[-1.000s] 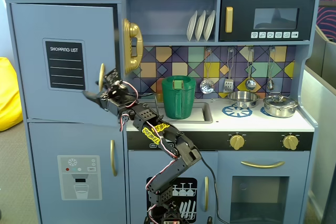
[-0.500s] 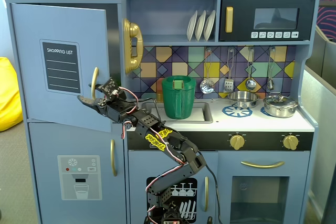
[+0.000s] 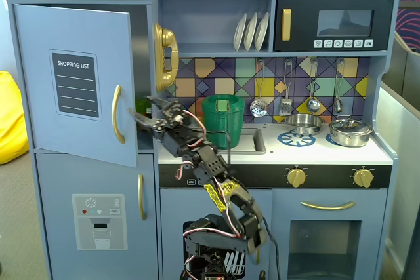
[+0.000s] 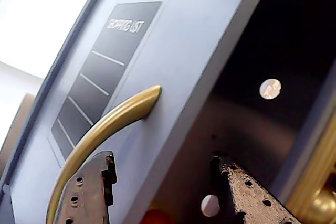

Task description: Open the left cabinet door

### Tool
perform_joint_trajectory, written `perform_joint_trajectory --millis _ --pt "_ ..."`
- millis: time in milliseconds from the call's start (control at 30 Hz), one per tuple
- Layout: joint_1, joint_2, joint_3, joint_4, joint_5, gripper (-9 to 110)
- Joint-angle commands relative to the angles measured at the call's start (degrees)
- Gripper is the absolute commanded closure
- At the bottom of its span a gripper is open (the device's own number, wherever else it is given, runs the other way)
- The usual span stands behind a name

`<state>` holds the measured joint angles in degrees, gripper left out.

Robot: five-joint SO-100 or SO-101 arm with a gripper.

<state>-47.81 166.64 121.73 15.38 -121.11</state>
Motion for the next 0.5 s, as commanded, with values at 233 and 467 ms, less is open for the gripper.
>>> perform_joint_trajectory --millis 233,467 --pt "16.26 -5.27 -2.46 4.48 9.76 88" --pt "12.66 -14.41 -1.41 -4.83 8.53 88"
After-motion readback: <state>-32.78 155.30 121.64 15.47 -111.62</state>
